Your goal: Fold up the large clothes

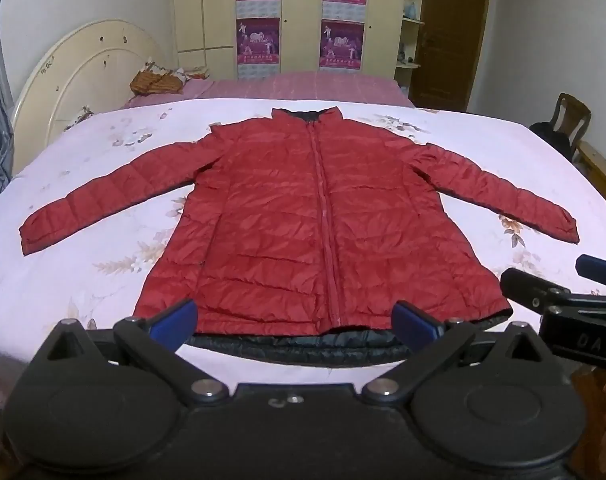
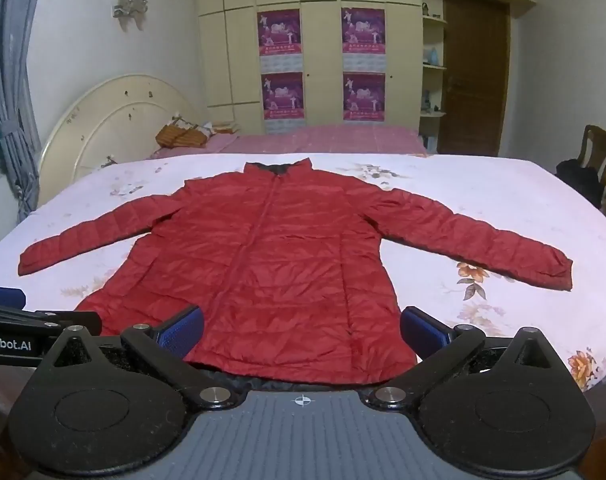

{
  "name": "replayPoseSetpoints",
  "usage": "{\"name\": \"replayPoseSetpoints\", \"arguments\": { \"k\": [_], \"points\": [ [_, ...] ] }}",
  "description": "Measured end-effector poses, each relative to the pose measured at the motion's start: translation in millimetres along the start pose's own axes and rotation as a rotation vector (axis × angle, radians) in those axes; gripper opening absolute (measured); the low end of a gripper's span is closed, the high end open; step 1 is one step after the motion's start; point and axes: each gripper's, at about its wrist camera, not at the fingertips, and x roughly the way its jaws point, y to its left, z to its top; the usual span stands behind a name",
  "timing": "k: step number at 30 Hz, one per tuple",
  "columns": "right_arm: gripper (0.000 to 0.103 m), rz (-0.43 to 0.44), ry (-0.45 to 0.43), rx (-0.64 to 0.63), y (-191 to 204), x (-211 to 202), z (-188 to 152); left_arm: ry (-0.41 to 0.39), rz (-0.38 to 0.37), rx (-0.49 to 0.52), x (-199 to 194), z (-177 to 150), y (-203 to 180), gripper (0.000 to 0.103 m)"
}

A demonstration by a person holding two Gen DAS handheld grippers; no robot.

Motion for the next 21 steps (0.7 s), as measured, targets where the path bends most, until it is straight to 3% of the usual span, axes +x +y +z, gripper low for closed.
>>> {"name": "replayPoseSetpoints", "arguments": {
  "k": [21],
  "points": [
    [0.103, -0.008, 0.045, -0.016, 3.0, 0.4, -7.3, 0.036, 0.048, 0.018, 0.5, -6.8, -1.8, 0.103]
  ]
}}
